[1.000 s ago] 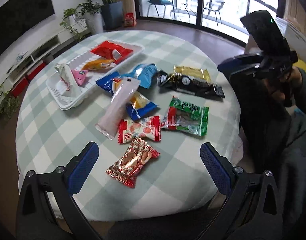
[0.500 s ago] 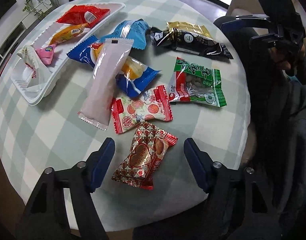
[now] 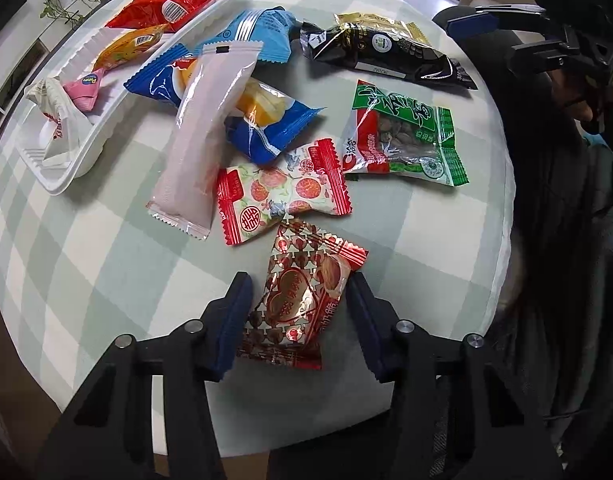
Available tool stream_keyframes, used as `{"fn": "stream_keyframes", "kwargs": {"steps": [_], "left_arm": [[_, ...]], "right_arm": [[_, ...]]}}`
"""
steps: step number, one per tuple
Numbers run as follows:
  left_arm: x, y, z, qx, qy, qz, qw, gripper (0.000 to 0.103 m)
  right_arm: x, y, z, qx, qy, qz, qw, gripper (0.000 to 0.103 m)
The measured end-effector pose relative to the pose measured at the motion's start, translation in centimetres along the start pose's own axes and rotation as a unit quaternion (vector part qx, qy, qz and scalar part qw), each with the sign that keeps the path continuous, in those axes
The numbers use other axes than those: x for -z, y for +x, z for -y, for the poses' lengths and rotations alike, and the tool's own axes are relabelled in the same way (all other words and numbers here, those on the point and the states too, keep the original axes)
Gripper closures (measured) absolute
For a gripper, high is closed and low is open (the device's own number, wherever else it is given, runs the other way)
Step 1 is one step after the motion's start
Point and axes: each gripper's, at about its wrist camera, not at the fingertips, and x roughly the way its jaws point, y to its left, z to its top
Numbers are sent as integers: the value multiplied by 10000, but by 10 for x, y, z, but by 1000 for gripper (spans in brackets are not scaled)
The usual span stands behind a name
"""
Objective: Organize snacks
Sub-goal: 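Grasp the red-patterned candy with the left tool while the right tool grasps the green packet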
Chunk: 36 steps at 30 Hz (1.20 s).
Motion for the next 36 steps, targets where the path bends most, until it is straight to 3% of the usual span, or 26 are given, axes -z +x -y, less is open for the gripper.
{"fn": "stream_keyframes", "kwargs": {"steps": [2, 10, 18, 26, 30, 36], "left_arm": [[0, -1, 2, -62, -16, 33, 10000, 72], [5, -8, 17, -447, -99, 199, 9988, 79], [7, -25, 26, -531, -327, 532, 9966, 80], [18, -52, 21, -341, -922, 1094, 9891, 80], [25, -56, 18, -300, -1169, 1301, 9841, 80], [35, -57, 16, -284, -1440, 1435, 9787, 80]], "right_arm": [[0, 0, 0, 10, 6, -6, 10000, 14], [-2, 1, -4, 6, -86, -74, 9999, 17], [-3, 6, -14, -17, -278, -145, 9995, 17], [-6, 25, -40, -51, -607, -222, 9979, 17], [-10, 48, -56, 106, -696, -429, 9966, 17], [-11, 86, -70, 793, -968, -699, 9897, 18]]}}
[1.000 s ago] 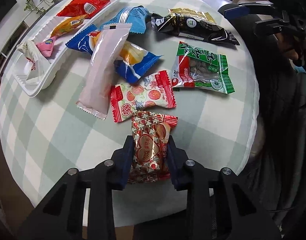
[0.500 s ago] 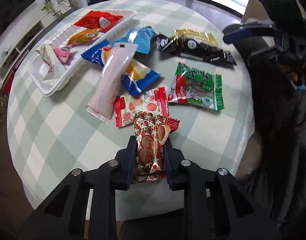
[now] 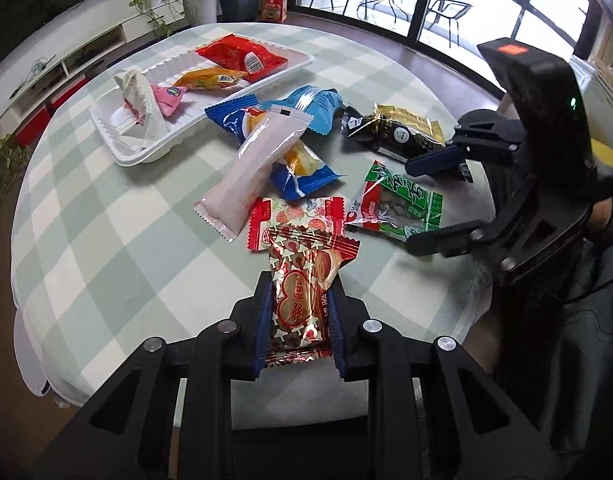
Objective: Organize snacks
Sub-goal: 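Grasp the red-patterned candy with the left tool while the right tool grasps the green packet, then carry the candy and green packet over the white tray with both tools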
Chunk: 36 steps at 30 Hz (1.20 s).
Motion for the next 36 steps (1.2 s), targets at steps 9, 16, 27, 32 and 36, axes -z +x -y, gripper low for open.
{"fn": "stream_keyframes", "kwargs": {"steps": [9, 16, 27, 32, 36], "left_arm": [[4, -1, -5, 122, -179, 139, 9997, 80], [5, -1, -5, 194, -243, 189, 9993, 80], [4, -6, -5, 296, -419, 363, 9980, 80], [1, -12, -9, 406, -594, 530, 9960, 80], [-3, -16, -16, 504, -795, 686, 9932, 80]], "right_arm": [[3, 18, -14, 630, -682, 8, 9957, 37], [2, 13, -8, 661, -638, 49, 9958, 57], [2, 3, 0, 321, -288, 128, 9990, 78], [3, -11, 9, -38, 45, 214, 9998, 78], [2, -26, 20, -427, 374, 286, 9980, 78]]}}
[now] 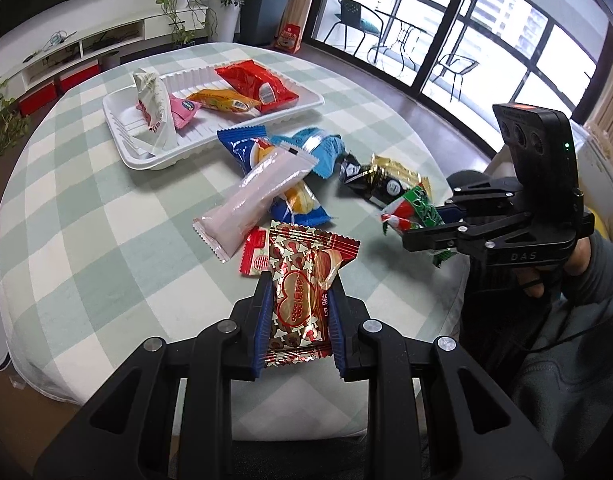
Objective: Organize snacks
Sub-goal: 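Carry the candy and green packet over the white tray with both tools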
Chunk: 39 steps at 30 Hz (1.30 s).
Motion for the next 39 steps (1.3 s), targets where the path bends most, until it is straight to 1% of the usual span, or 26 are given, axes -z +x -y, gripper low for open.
{"fn": "stream_keyframes", "kwargs": {"steps": [4, 6, 9, 15, 19, 22, 25, 29, 34, 39], "left_arm": [[-11, -5, -6, 33, -196, 216, 9996, 80], [-19, -7, -10, 30, -293, 342, 9990, 80], [-37, -10, -18, 0, -437, 540, 9976, 80], [-89, -13, -39, -73, -714, 906, 9933, 80], [-132, -8, -56, -133, -872, 1009, 9910, 80], [-162, -2, -67, -124, -1000, 1053, 9893, 80], [-186, 10, -77, -160, -1113, 1035, 9883, 80], [-203, 34, -91, -198, -1244, 987, 9871, 80], [-202, 73, -110, -273, -1483, 794, 9854, 80], [-197, 99, -124, -349, -1607, 675, 9841, 80]], "right_arm": [[-10, -19, 18, -221, 367, 183, 9989, 78], [-17, -30, 30, -237, 512, 318, 9979, 78], [-33, -44, 52, -139, 724, 533, 9959, 78], [-79, -74, 93, 103, 1024, 1060, 9890, 78], [-114, -83, 104, 154, 960, 1273, 9871, 78], [-142, -81, 105, 138, 864, 1394, 9864, 78], [-171, -74, 102, 37, 720, 1469, 9865, 78], [-204, -50, 99, -59, 567, 1389, 9887, 78], [-231, -2, 104, -105, 597, 1066, 9925, 78], [-237, 43, 107, -1, 506, 653, 9966, 78]]}}
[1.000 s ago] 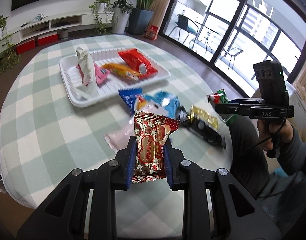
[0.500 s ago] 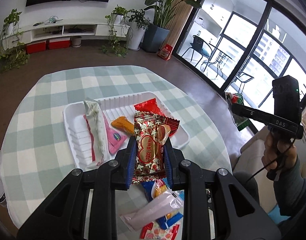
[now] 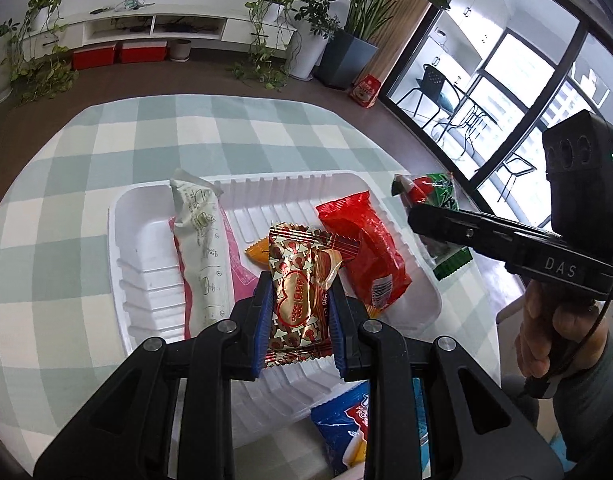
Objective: Organize snacks
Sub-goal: 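Carry the candy and green packet over the white tray with both tools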
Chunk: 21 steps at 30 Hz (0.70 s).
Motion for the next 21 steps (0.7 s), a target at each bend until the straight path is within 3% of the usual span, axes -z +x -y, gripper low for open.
{"fn": "stream_keyframes", "kwargs": {"steps": [10, 21], "left_arm": [[9, 19, -8, -93, -53, -85, 9999, 78], [13, 24, -8, -116, -57, -190, 9997, 77]], "right_arm": [[10, 46, 0, 88, -161, -456, 9988, 76], [15, 66, 4, 242, -173, -587, 9978, 73]]}}
